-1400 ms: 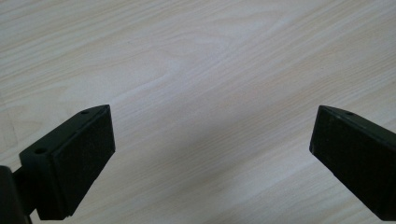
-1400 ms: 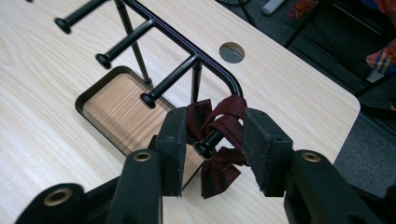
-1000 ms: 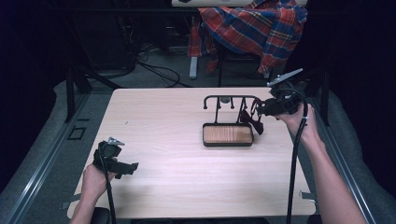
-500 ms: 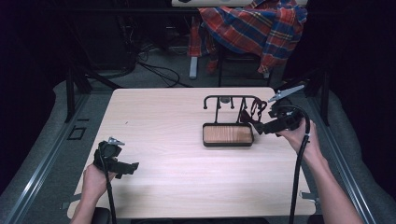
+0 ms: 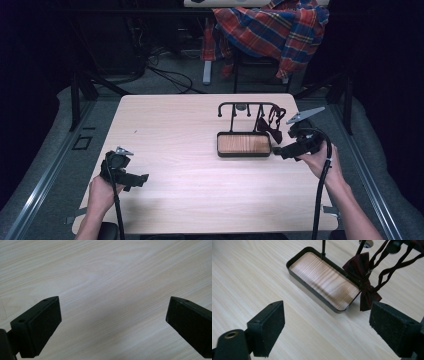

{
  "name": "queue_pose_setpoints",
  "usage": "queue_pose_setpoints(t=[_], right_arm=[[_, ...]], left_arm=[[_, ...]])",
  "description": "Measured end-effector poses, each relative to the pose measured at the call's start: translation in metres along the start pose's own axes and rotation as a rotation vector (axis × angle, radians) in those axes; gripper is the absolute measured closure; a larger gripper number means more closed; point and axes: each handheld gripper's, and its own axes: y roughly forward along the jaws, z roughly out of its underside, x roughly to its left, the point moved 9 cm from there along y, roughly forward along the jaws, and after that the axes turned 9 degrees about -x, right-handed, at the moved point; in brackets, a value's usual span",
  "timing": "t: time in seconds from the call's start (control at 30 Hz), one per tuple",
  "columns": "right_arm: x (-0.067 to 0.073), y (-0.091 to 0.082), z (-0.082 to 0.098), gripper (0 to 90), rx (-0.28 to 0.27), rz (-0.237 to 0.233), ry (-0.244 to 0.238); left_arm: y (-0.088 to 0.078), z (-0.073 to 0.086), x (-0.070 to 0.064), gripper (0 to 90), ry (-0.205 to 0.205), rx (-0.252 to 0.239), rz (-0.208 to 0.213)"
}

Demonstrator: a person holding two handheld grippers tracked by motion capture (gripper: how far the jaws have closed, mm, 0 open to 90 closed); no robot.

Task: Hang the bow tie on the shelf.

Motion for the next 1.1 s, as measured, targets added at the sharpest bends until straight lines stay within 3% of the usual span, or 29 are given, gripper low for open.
queue_pose_setpoints(t=[0.27, 0.5, 1.1], right_arm=[[0.005, 0.002, 0.021, 10.9, 0.009, 0.009, 0.014], [0.014, 0.006, 0.043, 10.5, 0.053, 0.002, -0.001], [0.024, 0.011, 0.101, 11.0, 0.145, -0.031, 0.024]], left_arm=[[-0.001, 0.0, 0.0, 0.0, -0.001, 0.001, 0.004], [-0.001, 0.0, 0.001, 0.0, -0.006, -0.004, 0.005], [0.001, 0.001, -0.006, 0.0, 0.023, 0.011, 0.03]])
